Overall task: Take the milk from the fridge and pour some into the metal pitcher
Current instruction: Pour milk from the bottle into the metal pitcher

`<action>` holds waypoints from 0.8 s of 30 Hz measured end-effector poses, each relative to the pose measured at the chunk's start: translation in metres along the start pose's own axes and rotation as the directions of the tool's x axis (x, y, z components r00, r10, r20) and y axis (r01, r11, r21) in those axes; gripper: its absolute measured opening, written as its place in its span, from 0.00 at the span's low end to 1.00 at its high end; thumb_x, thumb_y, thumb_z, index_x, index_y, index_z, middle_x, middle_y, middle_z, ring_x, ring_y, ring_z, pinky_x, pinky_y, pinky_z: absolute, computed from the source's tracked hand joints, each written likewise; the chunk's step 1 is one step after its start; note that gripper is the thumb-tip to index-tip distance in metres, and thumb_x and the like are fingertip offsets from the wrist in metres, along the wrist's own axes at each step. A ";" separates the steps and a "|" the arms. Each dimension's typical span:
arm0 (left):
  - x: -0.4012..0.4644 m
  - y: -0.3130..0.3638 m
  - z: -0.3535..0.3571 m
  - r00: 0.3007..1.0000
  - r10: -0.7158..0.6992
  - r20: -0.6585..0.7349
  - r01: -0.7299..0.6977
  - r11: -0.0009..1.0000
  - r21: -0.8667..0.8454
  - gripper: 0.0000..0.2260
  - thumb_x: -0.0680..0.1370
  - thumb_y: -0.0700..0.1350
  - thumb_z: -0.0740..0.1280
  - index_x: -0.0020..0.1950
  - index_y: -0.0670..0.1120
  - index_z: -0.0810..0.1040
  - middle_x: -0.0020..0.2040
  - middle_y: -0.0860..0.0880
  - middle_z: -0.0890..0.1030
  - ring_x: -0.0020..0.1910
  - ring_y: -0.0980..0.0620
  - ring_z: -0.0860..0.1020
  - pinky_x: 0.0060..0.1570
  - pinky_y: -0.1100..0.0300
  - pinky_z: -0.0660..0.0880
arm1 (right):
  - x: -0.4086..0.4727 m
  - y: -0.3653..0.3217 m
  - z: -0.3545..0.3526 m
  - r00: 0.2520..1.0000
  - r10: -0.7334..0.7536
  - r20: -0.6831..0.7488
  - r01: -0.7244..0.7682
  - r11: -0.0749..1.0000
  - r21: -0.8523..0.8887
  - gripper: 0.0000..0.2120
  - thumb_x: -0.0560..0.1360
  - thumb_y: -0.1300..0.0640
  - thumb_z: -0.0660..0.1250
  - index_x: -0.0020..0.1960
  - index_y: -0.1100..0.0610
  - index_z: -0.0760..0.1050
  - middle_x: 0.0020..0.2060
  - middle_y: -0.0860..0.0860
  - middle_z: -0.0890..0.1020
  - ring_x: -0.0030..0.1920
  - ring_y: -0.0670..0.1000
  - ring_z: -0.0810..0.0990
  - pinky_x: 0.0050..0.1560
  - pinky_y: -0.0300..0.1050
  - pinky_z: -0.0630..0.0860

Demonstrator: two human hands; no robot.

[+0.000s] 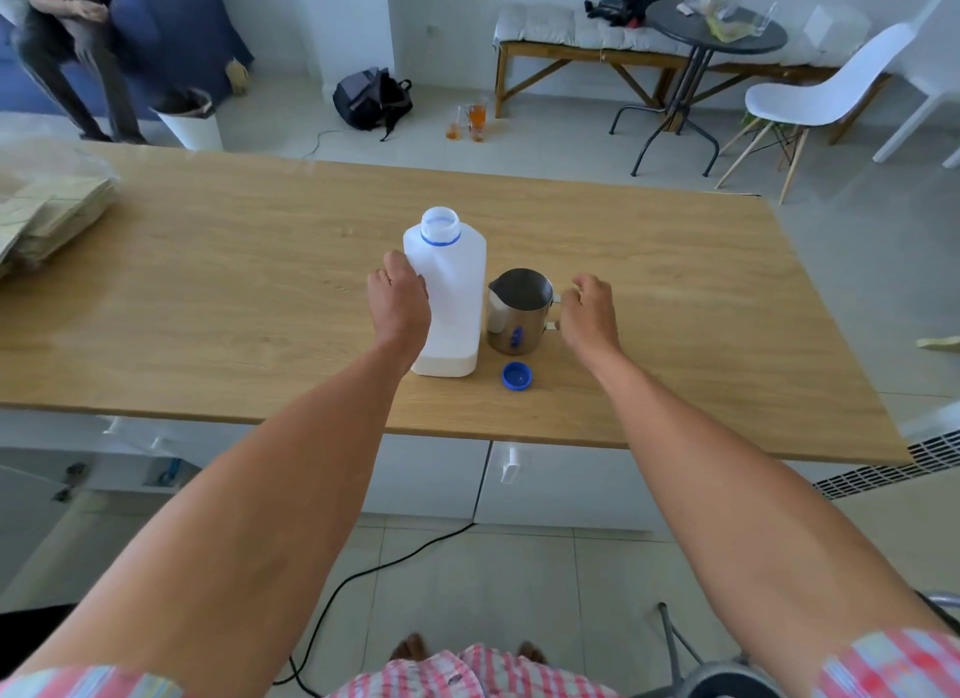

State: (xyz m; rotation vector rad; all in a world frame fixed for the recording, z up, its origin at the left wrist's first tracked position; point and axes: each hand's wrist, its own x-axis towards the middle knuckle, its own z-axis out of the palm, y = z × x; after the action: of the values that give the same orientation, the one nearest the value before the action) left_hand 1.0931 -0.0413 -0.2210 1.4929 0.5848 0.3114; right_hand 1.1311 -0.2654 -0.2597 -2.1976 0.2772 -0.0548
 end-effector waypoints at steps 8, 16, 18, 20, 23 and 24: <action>-0.001 -0.002 0.001 1.000 0.009 -0.006 -0.009 1.000 -0.009 0.12 0.75 0.50 0.54 0.33 0.48 0.59 0.36 0.49 0.65 0.33 0.50 0.62 0.34 0.56 0.62 | 0.015 0.008 -0.003 0.958 0.156 0.241 -0.167 0.986 0.025 0.12 0.81 0.61 0.56 0.56 0.65 0.76 0.49 0.58 0.81 0.38 0.56 0.86 0.45 0.55 0.84; -0.003 -0.004 0.002 0.999 0.041 -0.012 -0.041 0.999 -0.008 0.16 0.76 0.51 0.54 0.27 0.52 0.59 0.28 0.52 0.64 0.35 0.49 0.62 0.33 0.53 0.61 | -0.018 0.012 0.007 0.933 0.154 0.325 -0.261 0.911 0.318 0.12 0.80 0.63 0.63 0.40 0.64 0.80 0.28 0.53 0.79 0.22 0.45 0.73 0.26 0.40 0.74; -0.002 -0.004 0.001 0.999 0.055 -0.001 -0.055 0.999 -0.003 0.15 0.76 0.51 0.54 0.30 0.49 0.58 0.29 0.51 0.63 0.35 0.48 0.61 0.32 0.53 0.60 | -0.020 0.012 0.009 0.931 0.158 0.329 -0.268 0.908 0.323 0.11 0.79 0.63 0.63 0.42 0.65 0.81 0.27 0.50 0.79 0.22 0.44 0.72 0.28 0.41 0.74; -0.001 -0.004 0.001 0.999 0.053 0.004 -0.053 0.999 0.003 0.15 0.76 0.50 0.54 0.31 0.48 0.58 0.29 0.50 0.63 0.33 0.48 0.61 0.32 0.53 0.60 | -0.020 0.012 0.008 0.930 0.161 0.331 -0.270 0.909 0.317 0.10 0.79 0.64 0.63 0.42 0.64 0.80 0.27 0.50 0.77 0.23 0.45 0.70 0.28 0.41 0.71; -0.001 -0.002 0.000 1.000 0.028 0.004 -0.028 1.000 0.005 0.18 0.78 0.52 0.56 0.30 0.49 0.58 0.29 0.51 0.63 0.30 0.51 0.60 0.31 0.55 0.60 | -0.021 0.011 0.007 0.931 0.169 0.323 -0.265 0.923 0.280 0.10 0.79 0.62 0.63 0.41 0.60 0.80 0.28 0.50 0.75 0.25 0.47 0.68 0.28 0.42 0.66; -0.002 0.000 0.000 1.000 0.020 0.002 -0.020 1.000 0.012 0.18 0.79 0.53 0.57 0.31 0.48 0.58 0.29 0.52 0.63 0.29 0.52 0.60 0.31 0.56 0.60 | -0.022 0.010 0.007 0.931 0.178 0.318 -0.269 0.924 0.270 0.10 0.79 0.61 0.63 0.41 0.60 0.80 0.27 0.49 0.75 0.25 0.47 0.68 0.28 0.43 0.65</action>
State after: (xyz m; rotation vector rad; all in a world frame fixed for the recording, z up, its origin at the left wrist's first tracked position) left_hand 1.0916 -0.0417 -0.2206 1.5114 0.5716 0.3224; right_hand 1.1092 -0.2608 -0.2703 -1.8181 0.3317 0.3295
